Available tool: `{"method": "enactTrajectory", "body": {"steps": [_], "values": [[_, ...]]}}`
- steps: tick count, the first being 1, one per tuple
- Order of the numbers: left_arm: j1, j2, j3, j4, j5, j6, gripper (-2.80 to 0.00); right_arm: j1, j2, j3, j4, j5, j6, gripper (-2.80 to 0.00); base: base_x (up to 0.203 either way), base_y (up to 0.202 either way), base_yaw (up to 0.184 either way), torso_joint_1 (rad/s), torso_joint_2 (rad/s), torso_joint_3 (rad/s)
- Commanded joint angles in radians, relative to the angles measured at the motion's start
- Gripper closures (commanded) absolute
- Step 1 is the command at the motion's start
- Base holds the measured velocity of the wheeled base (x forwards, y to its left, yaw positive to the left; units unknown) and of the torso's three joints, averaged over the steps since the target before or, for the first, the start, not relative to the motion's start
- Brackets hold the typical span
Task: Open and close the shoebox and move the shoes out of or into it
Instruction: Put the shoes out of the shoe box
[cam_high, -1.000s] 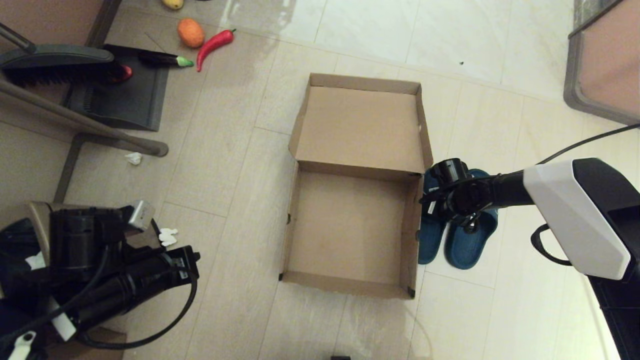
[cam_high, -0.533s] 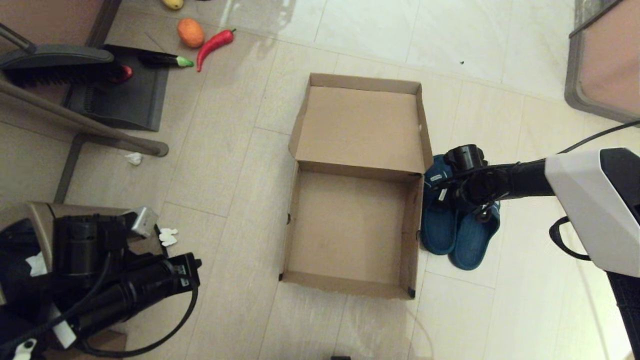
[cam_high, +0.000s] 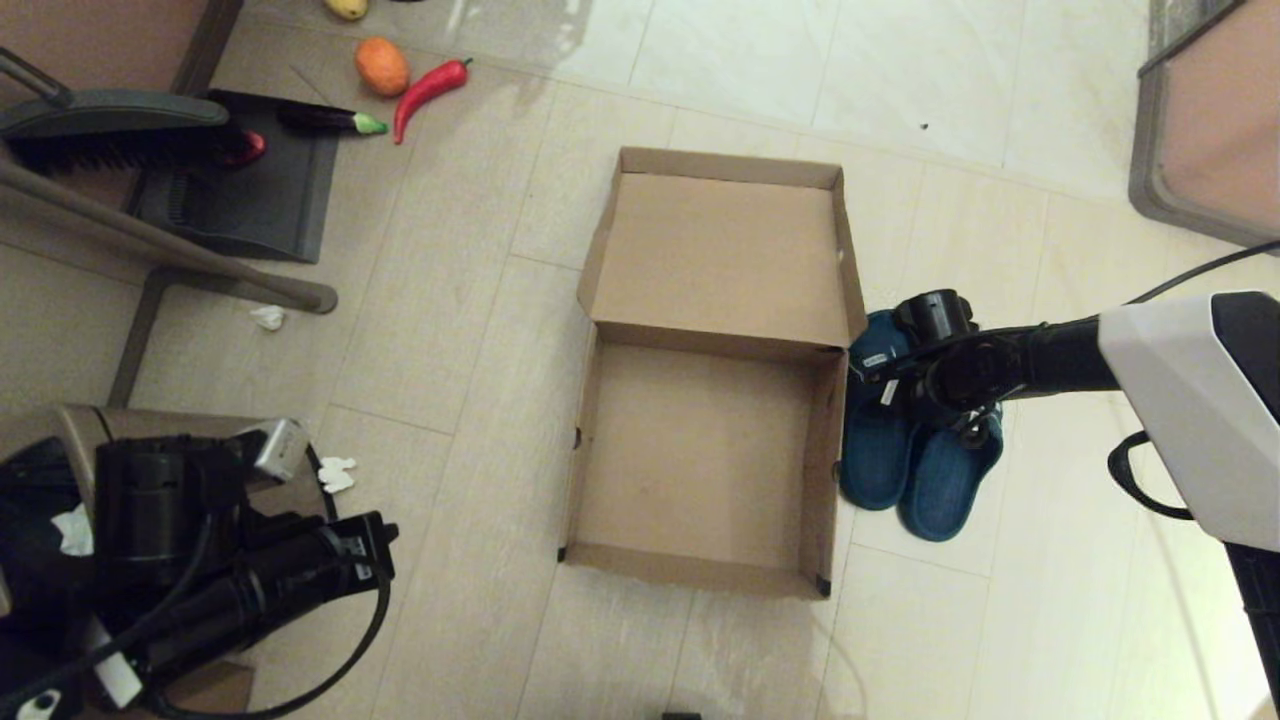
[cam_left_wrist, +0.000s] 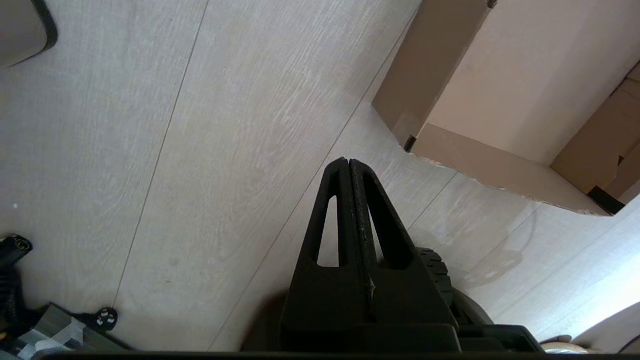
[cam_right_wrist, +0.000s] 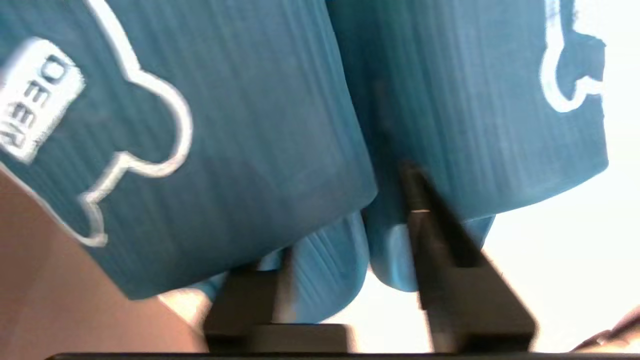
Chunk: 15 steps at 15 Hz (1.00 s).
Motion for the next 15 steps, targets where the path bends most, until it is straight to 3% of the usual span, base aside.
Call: {"method": "enactTrajectory", "body": {"steps": [1,4,7,12,15], "values": [[0.001,-0.006,0.003,-0.003,0.001,-0.002,0.00,-0.001,-0.002,0.005,0.004,-0.002,0.001,-2.80,0.000,0.000,0.000,0.000,0.00,0.000],[0.001,-0.002,-0.007,-0.003,0.000,-0.001,0.00,0.000,-0.032,0.037,0.014,0.001,-0.004,-2.80,0.000,0.000,0.000,0.000,0.00,0.000],[0.001,-0.003,-0.007,-0.003,-0.002,-0.002,0.00,0.004,-0.119,0.157,0.048,0.019,0.001,-2.80,0.000,0.000,0.000,0.000,0.00,0.000],[0.001,-0.010,-0.005,-0.005,-0.002,-0.002,0.00,0.022,-0.294,0.405,0.034,0.143,0.007,-2.80,0.000,0.000,0.000,0.000,0.00,0.000],[0.001,-0.016,-0.005,-0.005,-0.002,-0.001,0.00,-0.006,-0.296,0.525,-0.213,0.189,-0.014,-2.80,0.000,0.000,0.000,0.000,0.00,0.000]]}}
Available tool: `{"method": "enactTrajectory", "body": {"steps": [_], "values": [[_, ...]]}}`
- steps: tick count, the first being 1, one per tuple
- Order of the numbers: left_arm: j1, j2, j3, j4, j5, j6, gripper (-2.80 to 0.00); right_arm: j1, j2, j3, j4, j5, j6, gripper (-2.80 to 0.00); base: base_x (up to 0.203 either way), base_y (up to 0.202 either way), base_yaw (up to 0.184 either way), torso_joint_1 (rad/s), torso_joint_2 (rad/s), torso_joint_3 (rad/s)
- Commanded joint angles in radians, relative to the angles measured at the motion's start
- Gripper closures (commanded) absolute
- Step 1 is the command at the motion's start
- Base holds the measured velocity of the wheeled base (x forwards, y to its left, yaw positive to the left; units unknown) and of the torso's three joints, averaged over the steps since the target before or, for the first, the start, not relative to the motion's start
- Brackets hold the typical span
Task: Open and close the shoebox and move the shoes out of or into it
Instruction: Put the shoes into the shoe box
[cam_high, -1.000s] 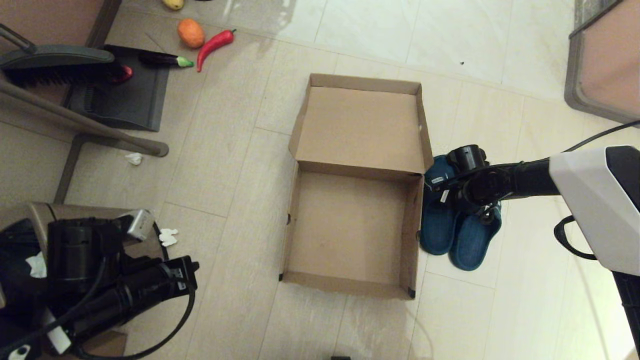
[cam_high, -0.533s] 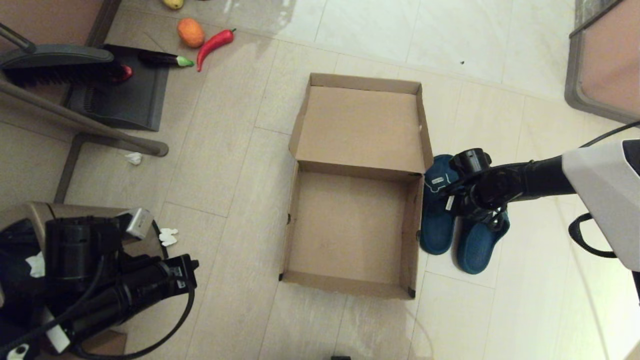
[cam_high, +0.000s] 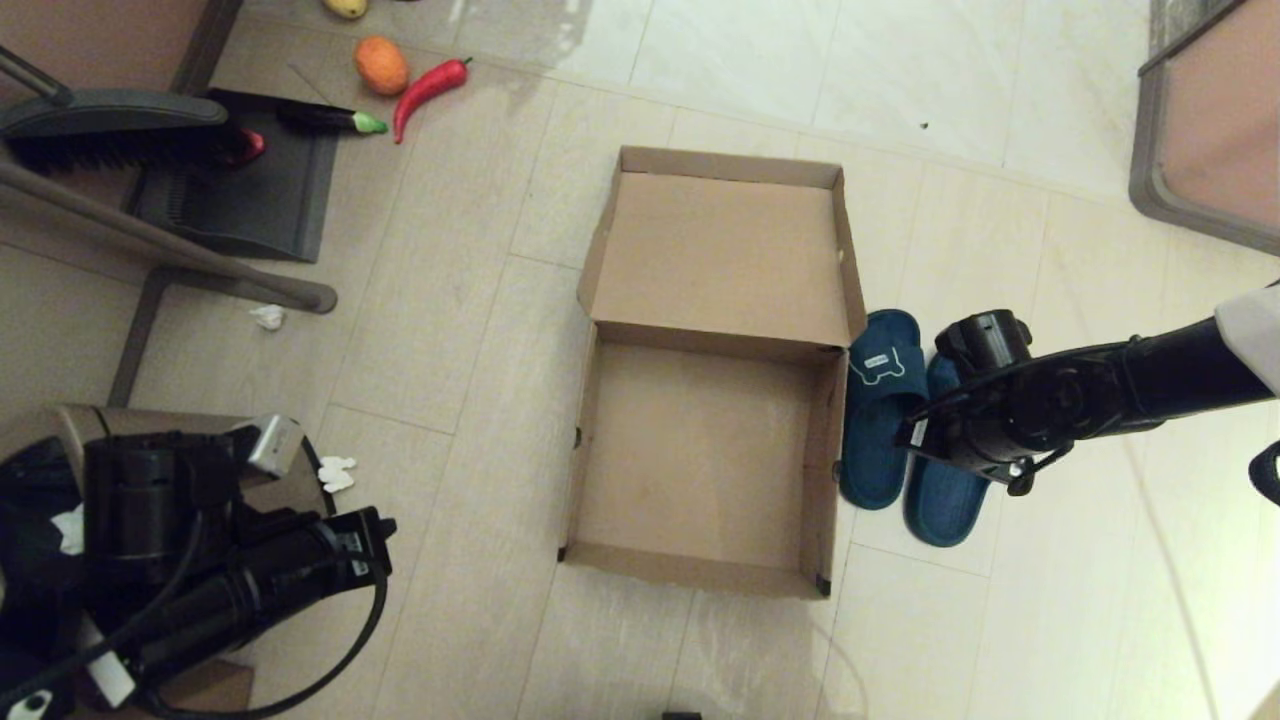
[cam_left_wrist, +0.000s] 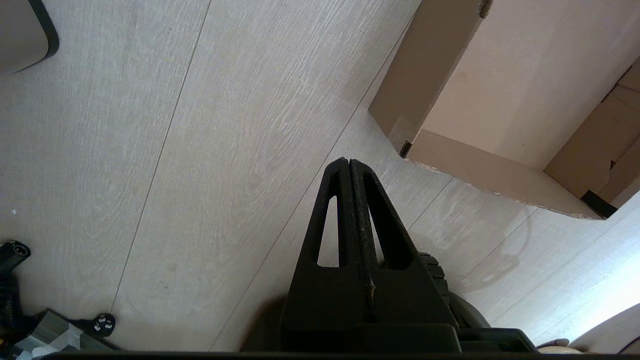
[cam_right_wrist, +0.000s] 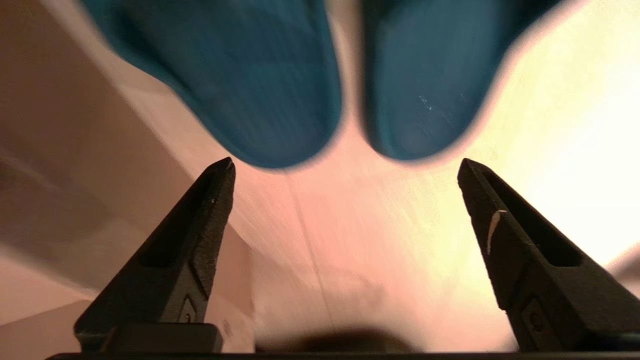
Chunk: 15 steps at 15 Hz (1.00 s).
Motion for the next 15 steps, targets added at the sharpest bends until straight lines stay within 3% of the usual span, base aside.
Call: {"method": "enactTrajectory", "body": {"steps": [1,6,8,15], "values": [[0.001,-0.002,-0.004,-0.003,0.001,-0.001,0.00,-0.024,-0.007,0.066,-0.156,0.038,-0.041,-2.80,0.000,0.000,0.000,0.000,0.00,0.000],[0.003,0.007,-0.009,-0.002,0.004,-0.001,0.00,-0.142,0.087,0.091,-0.454,0.185,-0.284,-2.80,0.000,0.000,0.000,0.000,0.00,0.000],[0.005,0.013,-0.008,-0.002,0.001,-0.001,0.00,-0.165,0.089,0.090,-0.478,0.247,-0.296,-2.80,0.000,0.000,0.000,0.000,0.00,0.000],[0.006,0.015,-0.009,-0.002,0.004,0.000,0.00,-0.169,0.169,0.006,-0.480,0.242,-0.301,-2.80,0.000,0.000,0.000,0.000,0.00,0.000]]}}
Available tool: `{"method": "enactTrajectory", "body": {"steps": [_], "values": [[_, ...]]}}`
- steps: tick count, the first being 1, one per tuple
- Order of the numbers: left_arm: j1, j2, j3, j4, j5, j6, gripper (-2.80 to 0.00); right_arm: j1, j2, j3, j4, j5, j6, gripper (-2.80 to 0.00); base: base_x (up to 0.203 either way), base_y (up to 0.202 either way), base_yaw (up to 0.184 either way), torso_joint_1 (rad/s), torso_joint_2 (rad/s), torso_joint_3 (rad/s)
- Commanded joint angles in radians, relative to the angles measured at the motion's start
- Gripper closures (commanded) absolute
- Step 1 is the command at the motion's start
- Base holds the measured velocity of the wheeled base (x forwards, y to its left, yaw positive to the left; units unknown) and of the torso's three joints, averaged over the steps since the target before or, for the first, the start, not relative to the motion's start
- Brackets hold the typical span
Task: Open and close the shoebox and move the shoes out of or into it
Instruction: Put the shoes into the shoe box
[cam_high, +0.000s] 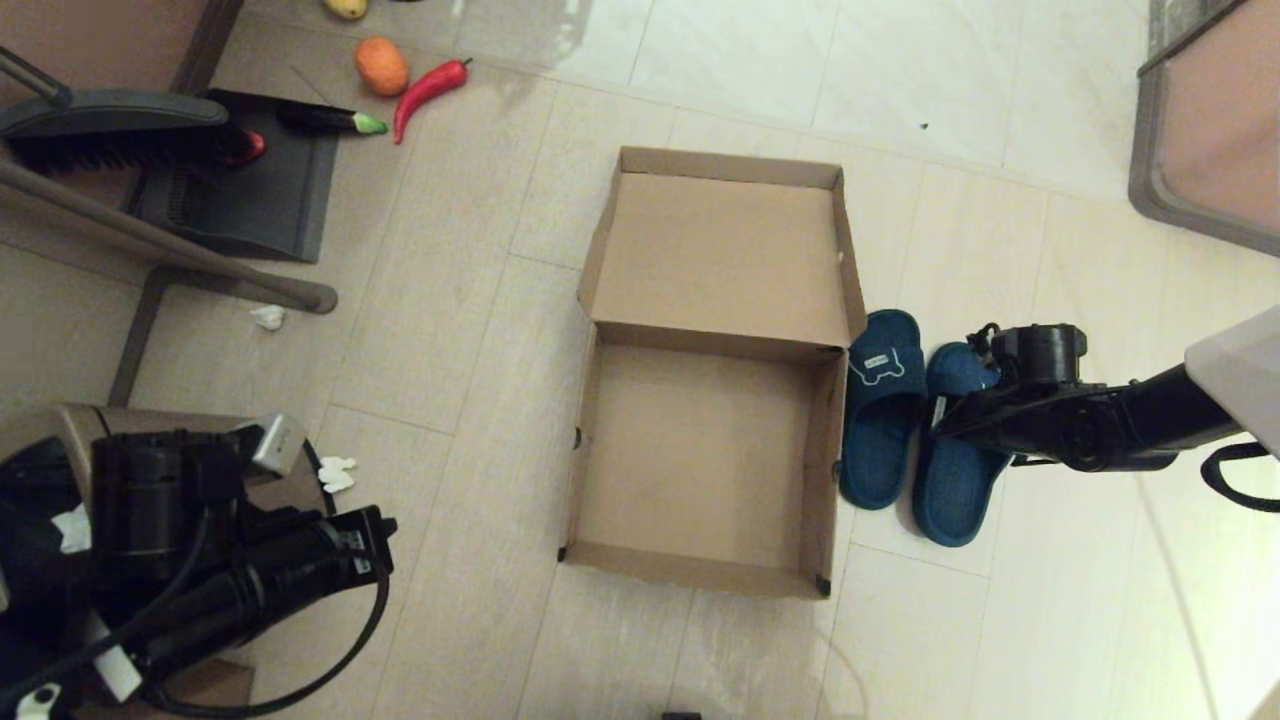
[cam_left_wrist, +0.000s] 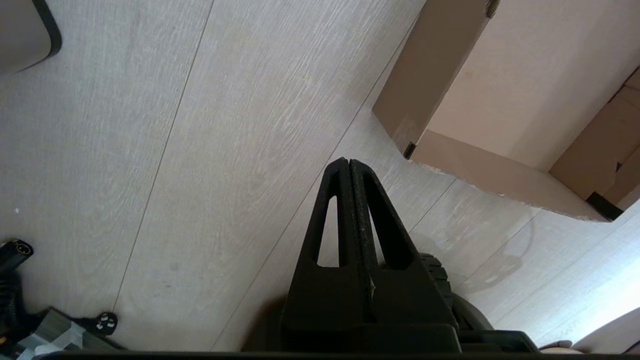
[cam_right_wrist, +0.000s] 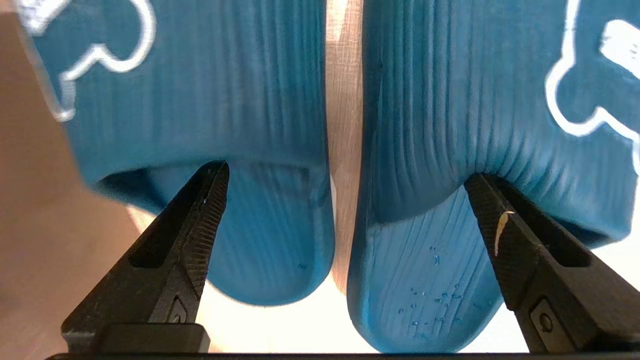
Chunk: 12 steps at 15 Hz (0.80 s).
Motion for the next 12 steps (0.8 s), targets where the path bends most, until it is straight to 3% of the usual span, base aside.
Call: {"method": "enactTrajectory", "body": {"steps": [1,10,11,12], "values": [[0.002,0.001,-0.002,-0.003,0.002,-0.001,0.00,-0.002,0.032,-0.019,-0.005,-0.001,0.001,-2.80,0.000,0.000,0.000,0.000,0.00,0.000],[0.002,-0.011,0.008,-0.002,0.006,0.000,0.00,0.003,0.094,-0.110,-0.008,-0.084,0.011,-2.80,0.000,0.000,0.000,0.000,0.00,0.000],[0.002,-0.009,0.005,-0.002,0.006,0.002,0.00,0.003,0.096,-0.111,-0.008,-0.087,0.013,0.00,0.000,0.000,0.000,0.000,0.00,0.000],[0.002,-0.009,0.002,0.001,0.006,0.002,0.00,0.004,0.096,-0.111,-0.008,-0.086,0.014,0.00,0.000,0.000,0.000,0.000,0.00,0.000]]}}
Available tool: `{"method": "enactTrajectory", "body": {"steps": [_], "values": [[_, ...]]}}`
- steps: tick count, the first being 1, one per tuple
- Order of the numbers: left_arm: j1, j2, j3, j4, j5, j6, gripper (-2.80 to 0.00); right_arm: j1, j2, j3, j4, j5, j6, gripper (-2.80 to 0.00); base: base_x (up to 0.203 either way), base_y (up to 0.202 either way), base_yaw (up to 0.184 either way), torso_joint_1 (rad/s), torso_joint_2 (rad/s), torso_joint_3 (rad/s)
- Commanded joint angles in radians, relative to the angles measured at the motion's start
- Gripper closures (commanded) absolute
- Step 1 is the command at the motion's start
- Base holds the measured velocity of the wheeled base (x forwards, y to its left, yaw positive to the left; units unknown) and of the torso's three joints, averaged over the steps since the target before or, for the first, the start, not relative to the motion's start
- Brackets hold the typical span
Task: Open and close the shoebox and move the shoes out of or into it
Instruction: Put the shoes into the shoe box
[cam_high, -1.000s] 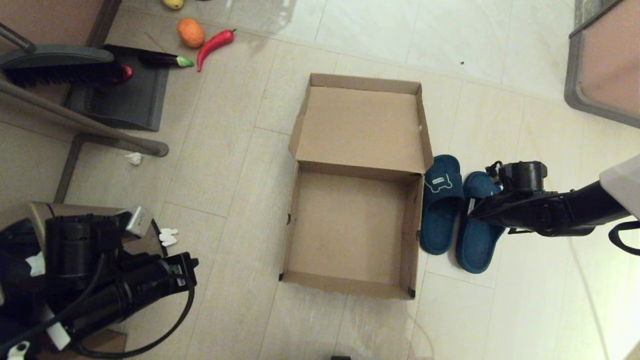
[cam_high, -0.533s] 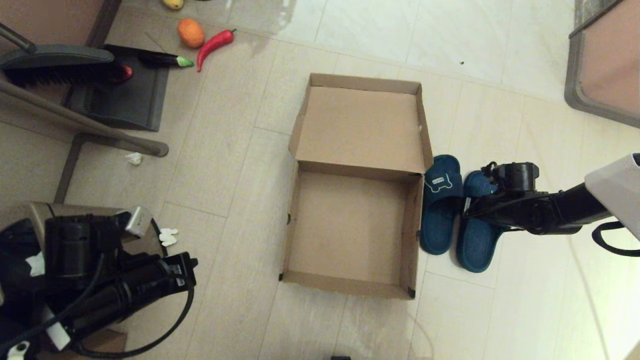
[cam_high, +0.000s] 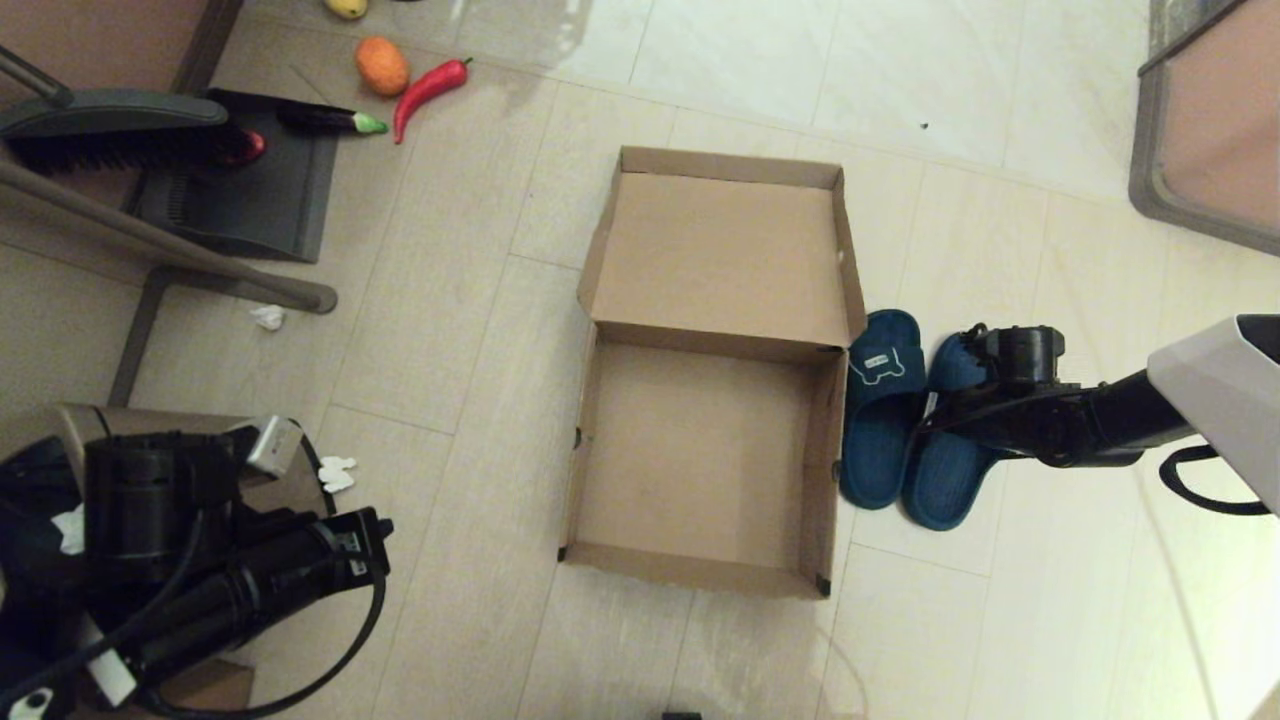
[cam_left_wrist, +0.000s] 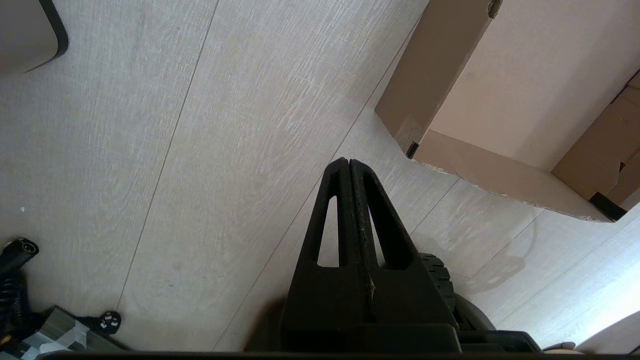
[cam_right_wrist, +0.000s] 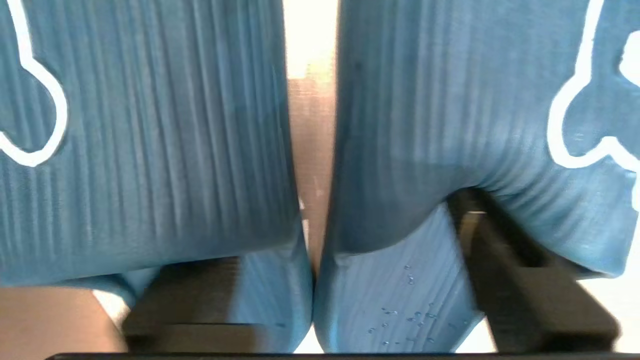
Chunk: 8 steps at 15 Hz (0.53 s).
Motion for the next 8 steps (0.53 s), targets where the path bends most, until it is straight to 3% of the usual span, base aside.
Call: {"method": "enactTrajectory", "body": {"steps": [1,8], "values": [[-0.002,0.004,-0.006,-0.002,0.001,-0.001,0.00,0.003,0.008,-0.001,-0.001,-0.001,0.002,0.00,0.000,0.000,0.000,0.000,0.00,0.000],[0.000,-0.003,0.006,-0.003,0.001,-0.002,0.00,0.033,-0.002,0.034,-0.001,-0.029,0.006,0.00,0.000,0.000,0.000,0.000,0.00,0.000]]}}
